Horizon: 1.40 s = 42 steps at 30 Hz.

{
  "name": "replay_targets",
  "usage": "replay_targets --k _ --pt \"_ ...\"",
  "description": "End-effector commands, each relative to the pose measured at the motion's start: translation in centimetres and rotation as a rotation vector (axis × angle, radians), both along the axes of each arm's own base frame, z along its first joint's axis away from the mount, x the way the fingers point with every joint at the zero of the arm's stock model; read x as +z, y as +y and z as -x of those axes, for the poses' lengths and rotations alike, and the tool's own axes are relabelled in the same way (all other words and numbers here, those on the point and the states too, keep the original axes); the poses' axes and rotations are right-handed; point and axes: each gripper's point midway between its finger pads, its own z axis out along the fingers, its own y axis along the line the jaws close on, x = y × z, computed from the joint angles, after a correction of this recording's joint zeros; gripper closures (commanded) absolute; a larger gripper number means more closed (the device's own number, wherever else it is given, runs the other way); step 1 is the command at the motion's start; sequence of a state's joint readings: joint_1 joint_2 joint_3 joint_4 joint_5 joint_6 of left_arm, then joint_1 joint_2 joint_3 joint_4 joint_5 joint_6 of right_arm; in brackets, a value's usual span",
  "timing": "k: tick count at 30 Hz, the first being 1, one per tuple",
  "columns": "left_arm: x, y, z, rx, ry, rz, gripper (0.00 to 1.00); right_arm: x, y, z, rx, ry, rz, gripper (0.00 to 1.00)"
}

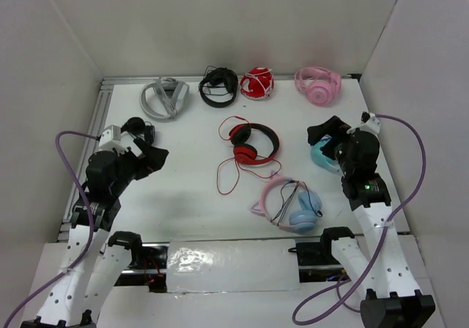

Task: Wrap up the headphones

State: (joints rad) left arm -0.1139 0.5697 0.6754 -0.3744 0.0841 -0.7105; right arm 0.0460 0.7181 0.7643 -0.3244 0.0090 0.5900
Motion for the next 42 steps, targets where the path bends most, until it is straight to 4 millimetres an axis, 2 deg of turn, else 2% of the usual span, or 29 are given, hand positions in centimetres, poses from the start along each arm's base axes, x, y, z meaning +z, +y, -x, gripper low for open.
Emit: replay_targets --k 1,4,6,13,15,16,17,19,20,21,22,23,24,25,26,29,31,32,33,38,42 --pt "3.4 -0.7 0.4 -0.047 -0.104 0.011 0.01 2.5 0.6 0.2 0.044 -0.068 0.022 0.00" --pt "3.6 -0.7 0.6 -0.050 -0.120 0.013 0.01 1.8 -0.6 -0.2 -0.016 -0.034 0.053 0.00" --pt "3.6 -0.8 0.6 -0.060 -0.130 0.006 0.01 0.6 -1.1 -0.7 -0.031 0.019 0.076 0.00" --pt "2.8 -1.1 0.1 -0.074 -0.086 -0.003 0.01 -1.7 -0.5 -3.4 -0.002 0.114 0.081 0.00" --pt "2.4 -1.2 -0.1 -0.078 -0.065 -0.001 0.01 -3.5 -0.6 -4.6 0.019 0.157 0.129 0.00" --pt "1.9 -1.3 -0.2 -0.088 -0.042 0.001 0.01 -3.7 -0.3 -5.4 0.044 0.142 0.152 0.00" --pt "1.6 -1.5 -0.2 -0.094 -0.030 0.002 0.01 -5.4 -0.2 -6.3 0.057 0.186 0.179 0.00" --pt "0.9 -1.7 -0.4 -0.101 -0.007 0.008 0.01 -7.2 0.0 -7.4 0.058 0.242 0.217 0.00" --pt "0.7 -1.7 -0.5 -0.106 0.001 0.009 0.01 -9.9 -0.1 -8.2 0.048 0.328 0.244 0.00" --pt "0.6 -1.8 -0.7 -0.106 0.005 0.012 0.01 -10.0 0.2 -9.2 0.053 0.346 0.259 0.00" --pt "0.3 -1.8 -0.9 -0.105 0.018 0.014 0.01 -11.0 0.4 -9.4 0.062 0.392 0.283 0.01" --pt "0.3 -2.0 -1.1 -0.110 0.020 0.017 0.01 -12.5 1.5 -10.6 0.087 0.439 0.314 0.03" --pt "0.2 -2.1 -1.4 -0.111 0.034 0.022 0.01 -14.9 1.9 -10.7 0.096 0.518 0.332 0.05" --pt "0.2 -2.1 -1.6 -0.111 0.040 0.021 0.01 -15.5 2.3 -11.0 0.095 0.537 0.345 0.05" --pt "0.2 -2.0 -1.8 -0.104 0.044 0.022 0.01 -15.3 3.2 -11.6 0.102 0.530 0.359 0.08" --pt "0.2 -1.8 -2.2 -0.093 0.073 0.015 0.01 -16.7 4.6 -11.5 0.117 0.556 0.361 0.08" --pt "0.1 -1.8 -2.6 -0.088 0.090 0.010 0.01 -16.7 5.7 -11.5 0.144 0.541 0.313 0.08" --pt "0.1 -2.0 -2.6 -0.108 0.084 0.001 0.01 -17.6 6.7 -10.5 0.187 0.557 0.266 0.08" --pt "0.0 -2.1 -2.6 -0.114 0.084 0.002 0.01 -17.4 7.2 -10.6 0.205 0.544 0.253 0.08" --pt "0.0 -2.6 -2.3 -0.162 0.055 -0.004 0.01 -19.7 8.4 -8.6 0.246 0.608 0.236 0.09" --pt "0.3 -2.6 -2.2 -0.161 0.042 -0.010 0.01 -21.7 10.0 -7.7 0.290 0.662 0.221 0.14"
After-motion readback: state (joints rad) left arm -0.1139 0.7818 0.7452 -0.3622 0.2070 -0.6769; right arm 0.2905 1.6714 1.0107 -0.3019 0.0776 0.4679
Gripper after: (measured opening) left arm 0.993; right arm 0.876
